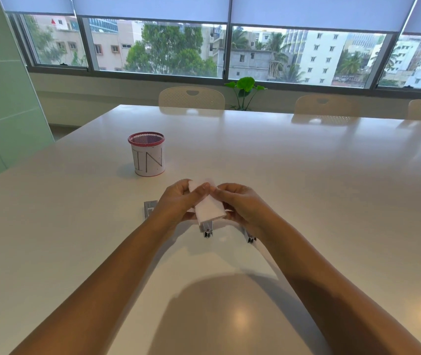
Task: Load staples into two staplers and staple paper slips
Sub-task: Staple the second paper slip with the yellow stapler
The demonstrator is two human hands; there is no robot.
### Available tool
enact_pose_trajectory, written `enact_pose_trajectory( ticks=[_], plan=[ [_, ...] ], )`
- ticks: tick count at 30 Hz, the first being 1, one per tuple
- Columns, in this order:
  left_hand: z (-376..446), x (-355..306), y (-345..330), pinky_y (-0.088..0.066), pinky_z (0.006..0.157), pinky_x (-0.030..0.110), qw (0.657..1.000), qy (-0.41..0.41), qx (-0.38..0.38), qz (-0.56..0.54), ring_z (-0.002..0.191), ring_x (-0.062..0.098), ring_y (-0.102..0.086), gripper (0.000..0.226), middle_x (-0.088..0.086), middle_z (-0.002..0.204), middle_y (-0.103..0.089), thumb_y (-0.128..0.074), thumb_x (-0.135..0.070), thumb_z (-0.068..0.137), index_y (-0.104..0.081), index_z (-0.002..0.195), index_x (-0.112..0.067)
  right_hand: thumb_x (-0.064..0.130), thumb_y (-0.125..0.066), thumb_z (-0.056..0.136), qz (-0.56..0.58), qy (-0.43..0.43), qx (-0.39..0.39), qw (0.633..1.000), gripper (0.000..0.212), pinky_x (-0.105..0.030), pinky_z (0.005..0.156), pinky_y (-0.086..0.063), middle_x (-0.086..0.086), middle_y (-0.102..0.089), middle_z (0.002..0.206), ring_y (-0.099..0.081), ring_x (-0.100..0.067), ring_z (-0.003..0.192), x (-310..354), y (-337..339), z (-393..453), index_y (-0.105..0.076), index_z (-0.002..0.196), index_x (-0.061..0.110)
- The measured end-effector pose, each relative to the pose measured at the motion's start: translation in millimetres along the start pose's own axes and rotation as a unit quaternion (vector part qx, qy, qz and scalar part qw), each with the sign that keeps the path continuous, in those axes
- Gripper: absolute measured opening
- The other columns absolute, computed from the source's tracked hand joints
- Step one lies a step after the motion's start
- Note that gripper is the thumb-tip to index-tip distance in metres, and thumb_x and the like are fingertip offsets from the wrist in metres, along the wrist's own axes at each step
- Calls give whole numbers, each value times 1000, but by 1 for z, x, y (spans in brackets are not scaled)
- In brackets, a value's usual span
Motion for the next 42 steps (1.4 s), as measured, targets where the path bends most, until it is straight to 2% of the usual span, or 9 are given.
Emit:
enact_pose_trajectory(
  ticks=[4,10,16,22,26,30,34,37,42],
  plan=[
    [3,-5,6,-50,65,31,994,-47,-28,96,77,22,-61,10,4,81,-62,-63,-29,81,-60,77,-21,32,-64,86,-144,10,19,989,19,-22,63,-50,-2,-67,79,-63,-20,79,0,-11,-6,-67,78,16],
    [6,-5,11,-49,68,32,985,-50,-12,167,78,22,-58,11,5,79,-63,-66,-30,79,-63,77,-20,33,-67,82,-246,70,-19,966,23,-16,50,-42,5,-52,54,-47,-7,51,3,-11,-8,-67,71,14],
    [5,-7,12,-44,62,25,985,-72,-51,146,71,15,-53,12,0,73,-61,-65,-28,80,-63,76,-17,38,-70,79,-231,109,-51,965,20,-19,54,-44,7,-60,58,-52,-6,55,5,-6,-3,-72,73,18],
    [8,-6,14,-47,71,33,990,-71,-110,55,74,22,-55,15,5,72,-61,-63,-24,82,-61,69,-18,25,-72,79,-182,110,-61,975,10,-12,46,-44,13,-62,54,-53,1,49,11,4,-2,-72,77,15],
    [10,-2,13,-50,86,46,994,-49,-89,38,85,28,-58,14,12,80,-61,-62,-24,84,-61,73,-16,24,-74,78,-153,98,-77,980,13,-11,46,-44,8,-61,58,-50,2,43,13,12,-2,-72,79,11],
    [11,-1,11,-55,77,28,998,-46,-49,10,80,21,-59,10,14,82,-59,-59,-15,85,-60,76,-10,31,-75,75,-80,94,-124,985,17,-12,46,-40,8,-58,56,-47,-5,49,13,19,0,-68,70,16],
    [8,1,9,-56,69,20,992,-56,-12,109,70,19,-60,9,11,77,-58,-59,-14,86,-61,78,-12,28,-74,77,-61,112,-147,981,23,-11,46,-39,8,-57,53,-47,2,42,11,20,2,-62,61,17],
    [6,0,7,-52,64,15,982,-83,-25,168,69,14,-60,12,5,74,-61,-59,-18,87,-61,75,-17,25,-73,78,-68,126,-118,983,29,-13,47,-36,11,-52,48,-45,0,42,9,13,2,-55,57,17],
    [1,-5,1,-39,46,4,976,-121,-37,176,49,-10,-53,16,-4,66,-60,-61,-23,85,-61,69,-24,23,-70,82,-68,162,-70,982,28,-17,49,-37,8,-53,51,-48,-5,47,6,0,0,-56,58,18]
  ],
)
Point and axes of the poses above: each hand's wrist, its own z-axis towards the middle knuckle, its own y-axis out of the back of the hand, x = y × z, the point moved 2 cm from there along z, towards the middle knuckle
